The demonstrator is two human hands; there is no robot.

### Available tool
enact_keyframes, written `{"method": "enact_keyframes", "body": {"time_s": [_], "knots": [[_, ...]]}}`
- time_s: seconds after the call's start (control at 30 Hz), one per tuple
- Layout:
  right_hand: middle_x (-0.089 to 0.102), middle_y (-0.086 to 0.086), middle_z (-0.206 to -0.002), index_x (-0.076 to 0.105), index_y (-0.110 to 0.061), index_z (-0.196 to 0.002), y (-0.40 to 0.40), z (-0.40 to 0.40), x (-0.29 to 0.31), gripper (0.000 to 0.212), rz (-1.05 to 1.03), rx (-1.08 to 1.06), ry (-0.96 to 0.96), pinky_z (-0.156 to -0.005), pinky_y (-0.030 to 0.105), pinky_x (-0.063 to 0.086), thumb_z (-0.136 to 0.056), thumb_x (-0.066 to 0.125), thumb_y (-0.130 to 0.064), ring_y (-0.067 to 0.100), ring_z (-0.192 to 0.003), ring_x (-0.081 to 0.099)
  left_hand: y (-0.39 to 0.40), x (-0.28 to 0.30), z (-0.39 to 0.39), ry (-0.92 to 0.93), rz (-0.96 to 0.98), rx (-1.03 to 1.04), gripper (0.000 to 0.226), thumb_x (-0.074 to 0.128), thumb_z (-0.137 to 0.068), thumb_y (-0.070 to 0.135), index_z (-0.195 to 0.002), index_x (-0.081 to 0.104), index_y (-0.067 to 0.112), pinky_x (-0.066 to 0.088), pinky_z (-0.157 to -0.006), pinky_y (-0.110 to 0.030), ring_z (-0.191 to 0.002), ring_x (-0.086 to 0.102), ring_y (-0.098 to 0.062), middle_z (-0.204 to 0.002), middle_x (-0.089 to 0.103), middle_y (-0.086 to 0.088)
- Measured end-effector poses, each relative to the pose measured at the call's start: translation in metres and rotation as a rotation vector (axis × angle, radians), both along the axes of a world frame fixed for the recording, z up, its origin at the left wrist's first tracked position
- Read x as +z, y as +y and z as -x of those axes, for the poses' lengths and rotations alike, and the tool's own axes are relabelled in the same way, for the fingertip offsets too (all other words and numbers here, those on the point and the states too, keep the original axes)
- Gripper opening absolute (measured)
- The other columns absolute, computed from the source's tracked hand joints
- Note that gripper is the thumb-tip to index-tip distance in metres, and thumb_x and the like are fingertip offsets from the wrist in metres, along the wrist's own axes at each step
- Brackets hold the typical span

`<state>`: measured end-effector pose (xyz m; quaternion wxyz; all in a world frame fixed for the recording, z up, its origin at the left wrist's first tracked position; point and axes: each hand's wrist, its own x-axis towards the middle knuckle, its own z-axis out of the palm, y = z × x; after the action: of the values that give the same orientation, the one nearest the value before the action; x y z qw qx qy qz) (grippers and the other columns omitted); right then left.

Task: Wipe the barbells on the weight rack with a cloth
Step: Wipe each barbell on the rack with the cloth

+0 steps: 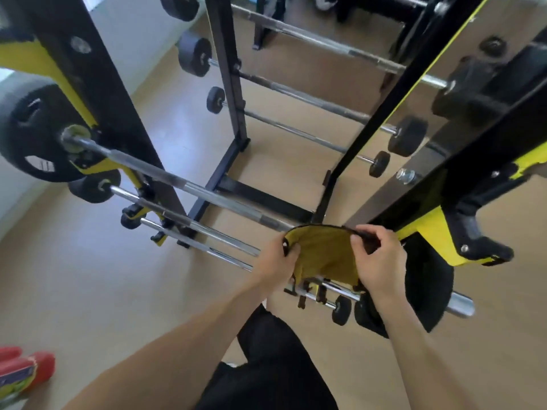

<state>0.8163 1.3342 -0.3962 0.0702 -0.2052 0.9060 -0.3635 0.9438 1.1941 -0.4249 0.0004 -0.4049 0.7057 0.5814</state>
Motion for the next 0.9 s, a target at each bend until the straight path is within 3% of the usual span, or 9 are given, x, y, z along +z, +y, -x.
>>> {"method": "enact_keyframes", "body": {"time_s": [0.1, 0.17, 0.27, 0.37, 0.43, 0.53, 0.63, 0.73, 0.9], "knots": [[0.056, 0.005, -0.117, 0.065, -0.013, -0.115, -0.021, -0.011, -0.011, 0.027, -0.026, -0.035, 0.161, -0.087, 0.018, 0.044, -0.088, 0.070, -0.013, 0.019, -0.108, 0.054, -0.011, -0.008, 0.023, -0.009, -0.014, -0.040, 0.010, 0.049, -0.103, 0.032, -0.111, 0.054, 0.028, 0.062, -0.080, -0.035, -0.084, 0.069, -0.013, -0.095, 0.065, 0.004], [0.049, 0.004, -0.124, 0.063, -0.011, -0.118, -0.029, -0.024, -0.021, 0.034, -0.048, 0.092, 0.189, -0.096, 0.027, 0.045, -0.085, 0.071, -0.007, 0.019, -0.115, 0.050, -0.018, -0.013, 0.035, -0.012, -0.009, -0.062, 0.005, 0.051, -0.103, 0.029, -0.107, 0.054, 0.028, 0.061, -0.083, -0.031, -0.084, 0.067, -0.007, -0.093, 0.065, 0.007], [0.045, 0.000, -0.136, 0.054, -0.014, -0.134, -0.033, -0.034, -0.046, 0.054, -0.212, 0.296, 0.043, -0.105, 0.039, 0.046, -0.083, 0.072, -0.008, 0.020, -0.125, 0.048, -0.026, -0.018, 0.043, -0.015, 0.074, -0.107, 0.008, 0.054, -0.101, 0.027, -0.107, 0.050, 0.030, 0.058, -0.081, -0.022, -0.080, 0.064, 0.000, -0.093, 0.066, 0.011], [0.048, 0.000, -0.141, 0.044, -0.019, -0.142, -0.039, -0.020, -0.061, 0.065, -0.498, 0.335, -0.089, -0.113, 0.043, 0.038, -0.085, 0.073, -0.024, 0.023, -0.132, 0.044, -0.032, -0.020, 0.045, -0.024, 0.121, -0.112, 0.020, 0.056, -0.101, 0.024, -0.119, 0.049, 0.027, 0.057, -0.084, -0.023, -0.089, 0.064, -0.006, -0.103, 0.066, 0.008], [0.056, -0.002, -0.132, 0.047, -0.023, -0.136, -0.048, -0.009, -0.062, 0.056, -0.699, 0.409, -0.086, -0.108, 0.038, 0.039, -0.087, 0.070, -0.035, 0.022, -0.123, 0.051, -0.035, -0.020, 0.041, -0.037, 0.107, -0.060, 0.025, 0.057, -0.100, 0.021, -0.119, 0.044, 0.031, 0.055, -0.083, -0.021, -0.093, 0.061, -0.005, -0.105, 0.061, 0.011], [0.066, -0.003, -0.109, 0.051, -0.025, -0.114, -0.073, 0.002, -0.059, 0.032, -0.848, 0.462, -0.092, -0.085, 0.035, 0.050, -0.090, 0.064, -0.043, 0.019, -0.097, 0.064, -0.040, -0.027, 0.029, -0.109, 0.075, 0.015, 0.022, 0.061, -0.097, 0.023, -0.106, 0.043, 0.030, 0.057, -0.072, -0.020, -0.085, 0.061, -0.004, -0.100, 0.058, 0.011], [0.065, -0.003, -0.086, 0.053, -0.028, -0.097, -0.108, 0.005, -0.063, 0.029, -0.883, 0.517, -0.193, -0.070, 0.035, 0.056, -0.090, 0.058, -0.056, 0.020, -0.076, 0.065, -0.053, -0.043, 0.017, -0.268, -0.153, -0.059, 0.015, 0.061, -0.094, 0.027, -0.105, 0.052, 0.022, 0.057, -0.065, -0.023, -0.080, 0.066, -0.011, -0.092, 0.065, 0.002], [0.066, -0.003, -0.082, 0.061, -0.029, -0.093, -0.148, 0.001, -0.073, 0.036, -0.850, 0.575, -0.264, -0.065, 0.032, 0.056, -0.086, 0.059, -0.064, 0.018, -0.071, 0.064, -0.069, -0.057, 0.005, -0.318, -0.373, -0.118, 0.020, 0.060, -0.092, 0.028, -0.110, 0.053, 0.020, 0.063, -0.068, -0.033, -0.085, 0.072, -0.023, -0.094, 0.070, -0.006], [0.065, -0.006, -0.078, 0.064, -0.031, -0.094, -0.190, -0.010, -0.087, 0.032, -0.819, 0.623, -0.331, -0.068, 0.038, 0.060, -0.084, 0.062, -0.061, 0.018, -0.069, 0.065, -0.109, -0.073, -0.012, -0.250, -0.614, 0.091, 0.027, 0.067, -0.087, 0.014, -0.113, 0.063, 0.010, 0.062, -0.082, -0.044, -0.091, 0.073, -0.026, -0.098, 0.074, -0.012]]}}
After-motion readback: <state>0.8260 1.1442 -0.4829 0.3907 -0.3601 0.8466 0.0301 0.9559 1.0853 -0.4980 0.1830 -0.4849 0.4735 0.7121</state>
